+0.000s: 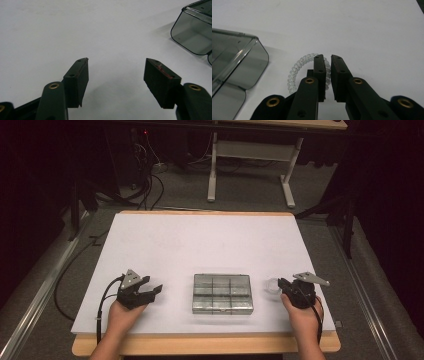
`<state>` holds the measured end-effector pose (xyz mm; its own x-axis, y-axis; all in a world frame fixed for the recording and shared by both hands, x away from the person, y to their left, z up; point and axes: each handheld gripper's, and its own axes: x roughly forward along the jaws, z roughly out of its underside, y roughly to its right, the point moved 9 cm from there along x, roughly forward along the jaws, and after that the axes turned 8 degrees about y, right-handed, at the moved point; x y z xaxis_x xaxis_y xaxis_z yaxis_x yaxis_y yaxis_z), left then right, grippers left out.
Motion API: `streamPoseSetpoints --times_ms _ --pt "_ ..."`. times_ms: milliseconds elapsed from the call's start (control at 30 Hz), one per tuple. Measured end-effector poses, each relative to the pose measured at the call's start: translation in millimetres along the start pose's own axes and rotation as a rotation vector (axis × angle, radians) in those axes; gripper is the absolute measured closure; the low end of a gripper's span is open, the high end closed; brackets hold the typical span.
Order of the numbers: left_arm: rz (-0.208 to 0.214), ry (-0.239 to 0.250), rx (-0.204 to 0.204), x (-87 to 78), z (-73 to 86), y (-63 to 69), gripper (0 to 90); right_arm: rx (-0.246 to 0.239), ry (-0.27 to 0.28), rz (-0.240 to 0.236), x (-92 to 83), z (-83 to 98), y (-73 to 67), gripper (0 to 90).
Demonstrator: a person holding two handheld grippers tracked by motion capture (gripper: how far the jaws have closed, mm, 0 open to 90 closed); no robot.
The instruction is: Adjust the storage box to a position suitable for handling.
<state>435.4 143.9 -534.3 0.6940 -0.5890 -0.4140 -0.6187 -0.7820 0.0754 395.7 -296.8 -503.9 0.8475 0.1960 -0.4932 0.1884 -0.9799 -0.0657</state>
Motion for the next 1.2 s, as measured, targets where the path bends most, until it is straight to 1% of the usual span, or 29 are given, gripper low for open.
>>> streamPoseSetpoints --times_ms 133,200,233,267,433,667,767,867,967,1000,1067,1100,1133,1167,1200 --pt "-0.006 -0.002 0.007 -0.5 0.1 -0.5 37.1 0.008 -0.003 -0.011 -7.1 13.5 -1.1 83.8" --pt "-0.007 -0.002 0.008 -0.4 0.1 -0.4 37.2 0.011 -0.008 -0.009 -10.3 20.1 -1.2 83.7" --pt "-0.007 -0.002 0.008 -0.5 0.1 -0.5 37.2 0.007 -0.009 -0.012 -11.4 23.1 -1.1 83.8" --pt "-0.007 -0.002 0.008 -0.4 0.1 -0.5 37.2 0.004 -0.009 -0.011 -12.5 25.9 -0.7 83.8" --pt "-0.008 -0.002 0.008 -0.4 0.1 -0.6 37.2 0.021 -0.008 -0.013 -18.7 36.4 -1.5 83.7" --pt "-0.008 -0.002 0.006 -0.4 0.1 -0.6 37.6 0.021 -0.013 -0.012 -18.7 44.1 -3.9 83.6" --pt "-0.003 -0.001 -0.002 0.0 0.1 -0.3 37.9 0.01 -0.022 -0.007 -17.2 48.2 -4.3 83.4" --pt "-0.001 -0.003 -0.002 0.0 0.3 -0.3 39.1 0.018 -0.022 -0.01 -16.0 50.4 -4.7 82.8" --pt "-0.001 -0.002 -0.004 0.1 0.2 -0.4 41.1 0.004 -0.008 -0.005 -16.4 48.5 -4.9 78.1" --pt "-0.002 0.003 0.002 -0.3 -0.2 0.1 41.8 -0.004 0.003 0.001 -17.3 46.6 -5.2 76.6" --pt "-0.011 0.019 0.035 -2.9 -1.2 3.5 44.9 -0.028 0.032 0.008 -19.8 41.7 -7.3 75.8" --pt "-0.001 0.009 0.03 -4.3 -0.7 7.4 48.3 -0.042 0.044 0.006 -21.1 39.7 -9.6 75.9" --pt "0.024 0.002 0.011 -5.4 -0.3 12.8 52.3 -0.053 0.06 0.002 -22.4 37.8 -12.1 75.8" --pt "0.058 -0.002 -0.009 -5.4 -0.7 20.3 56.8 -0.058 0.074 -0.005 -23.6 36.7 -15.1 76.3" --pt "0.077 -0.008 -0.005 -5.2 -1.7 27.6 62.8 -0.059 0.086 -0.018 -24.3 36.2 -18.4 77.3"
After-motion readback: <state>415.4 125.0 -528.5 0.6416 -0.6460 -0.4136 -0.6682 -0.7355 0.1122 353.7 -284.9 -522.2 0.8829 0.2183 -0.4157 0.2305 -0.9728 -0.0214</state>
